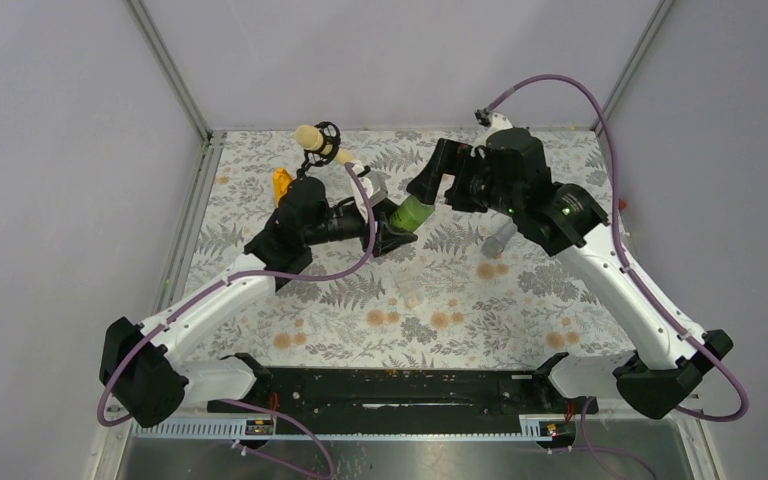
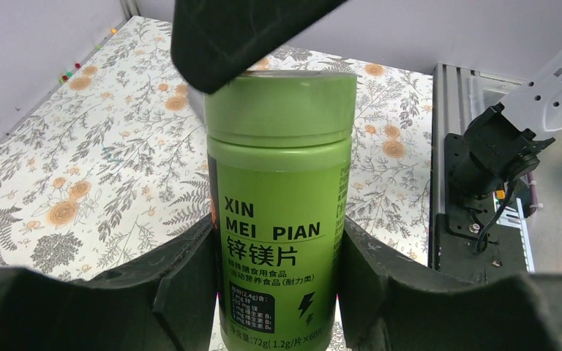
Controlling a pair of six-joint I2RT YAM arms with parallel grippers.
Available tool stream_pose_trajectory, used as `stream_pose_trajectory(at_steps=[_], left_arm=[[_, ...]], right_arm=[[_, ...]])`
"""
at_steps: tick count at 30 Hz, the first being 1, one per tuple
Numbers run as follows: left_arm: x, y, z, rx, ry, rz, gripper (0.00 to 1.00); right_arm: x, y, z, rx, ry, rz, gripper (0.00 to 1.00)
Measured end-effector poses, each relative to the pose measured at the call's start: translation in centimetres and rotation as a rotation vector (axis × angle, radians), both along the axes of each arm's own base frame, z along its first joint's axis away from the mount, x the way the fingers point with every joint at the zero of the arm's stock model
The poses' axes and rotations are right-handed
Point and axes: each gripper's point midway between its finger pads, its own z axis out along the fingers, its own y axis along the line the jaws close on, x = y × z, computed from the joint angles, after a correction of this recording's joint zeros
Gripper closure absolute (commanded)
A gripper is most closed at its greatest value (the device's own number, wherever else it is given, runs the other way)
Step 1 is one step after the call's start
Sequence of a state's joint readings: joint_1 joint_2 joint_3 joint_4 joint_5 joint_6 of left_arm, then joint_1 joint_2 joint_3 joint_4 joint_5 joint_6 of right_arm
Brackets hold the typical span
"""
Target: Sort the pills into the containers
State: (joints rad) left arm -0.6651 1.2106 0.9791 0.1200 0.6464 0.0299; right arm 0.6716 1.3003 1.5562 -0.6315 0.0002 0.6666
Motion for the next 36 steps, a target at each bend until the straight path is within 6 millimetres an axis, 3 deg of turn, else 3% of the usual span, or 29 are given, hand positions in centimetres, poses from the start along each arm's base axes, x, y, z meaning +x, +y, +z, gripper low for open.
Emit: stream_pose_trajectory(at_steps=[3, 8, 16, 26, 29, 33, 36], left_arm=[[-0.3, -0.2, 0.2, -0.008, -0.004, -0.012, 1.0], [-1.3, -0.2, 0.3, -0.014, -0.002, -0.062, 1.0], [-3.9, -0.4, 0.0, -0.008, 0.022, -0.2, 1.0], [-5.3, -0.4, 0.0, -0.002, 0.047, -0.277, 1.0], [-5.3, -0.4, 0.3, -0.006, 0.041, -0.283, 1.0], [-5.3, -0.5, 0.5, -0.008, 0.04, -0.284, 1.0], [-4.8, -0.4, 0.1, 0.002, 0.053, -0.263, 1.0]], right_arm=[[-0.1, -0.5, 1.0, -0.011, -0.076, 0.071, 0.0], [-2.4, -1.2, 2.9, 0.001, -0.182, 0.321, 0.0], [-7.2, 0.1, 2.3, -0.035, -0.219, 0.758, 0.02], [-8.1, 0.0, 0.8, -0.096, -0.218, 0.85, 0.12], [-8.1, 0.2, 0.5, -0.117, -0.224, 0.859, 0.23], [-7.8, 0.6, 0.1, -0.141, -0.228, 0.844, 0.55], [-7.0, 0.8, -0.1, -0.142, -0.212, 0.777, 0.64]])
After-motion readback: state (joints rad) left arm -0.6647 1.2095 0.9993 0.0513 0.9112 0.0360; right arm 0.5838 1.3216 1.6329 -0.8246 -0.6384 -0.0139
